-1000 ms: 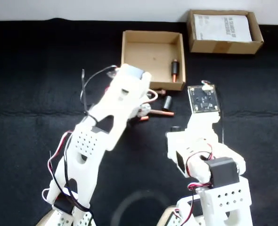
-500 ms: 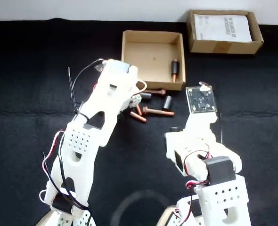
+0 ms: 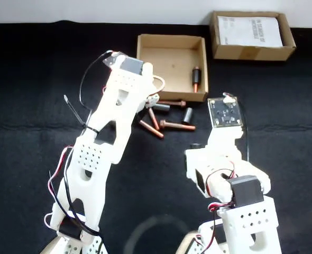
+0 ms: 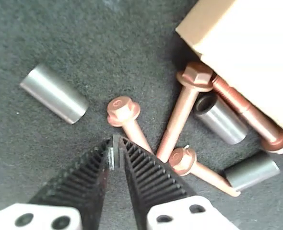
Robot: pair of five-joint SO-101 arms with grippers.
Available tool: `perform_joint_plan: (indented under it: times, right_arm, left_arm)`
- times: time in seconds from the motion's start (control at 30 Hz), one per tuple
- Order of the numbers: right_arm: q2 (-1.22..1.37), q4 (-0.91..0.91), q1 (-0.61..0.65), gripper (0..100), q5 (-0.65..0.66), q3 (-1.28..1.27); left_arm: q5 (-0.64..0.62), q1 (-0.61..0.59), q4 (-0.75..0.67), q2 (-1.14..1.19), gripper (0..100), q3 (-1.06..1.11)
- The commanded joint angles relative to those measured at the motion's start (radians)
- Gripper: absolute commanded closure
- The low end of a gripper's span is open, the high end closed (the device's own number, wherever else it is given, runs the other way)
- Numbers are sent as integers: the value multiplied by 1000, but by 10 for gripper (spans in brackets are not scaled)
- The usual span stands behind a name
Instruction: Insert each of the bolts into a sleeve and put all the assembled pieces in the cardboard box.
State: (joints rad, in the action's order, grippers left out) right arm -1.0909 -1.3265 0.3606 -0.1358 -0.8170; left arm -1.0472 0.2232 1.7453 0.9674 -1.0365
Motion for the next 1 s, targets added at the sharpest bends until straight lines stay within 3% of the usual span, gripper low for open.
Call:
perform_joint_plan:
  times: [0.0,0.2,0.43,0.77,0.97]
  right_arm:
    - [7,13,-2,991,11,4]
    - [7,8,-2,991,11,4]
    - [7,8,-2,991,9,4]
    - [7,12,-7,991,9,2]
    - [8,15,-7,991,9,2]
  left_arm:
    - [-9,13,8,-10,962,-35]
    - [-43,10,8,-5,806,-31]
    - [-51,12,8,-4,804,-18]
    - [-52,12,2,-5,804,228]
    - [-52,5,-12,-4,838,242]
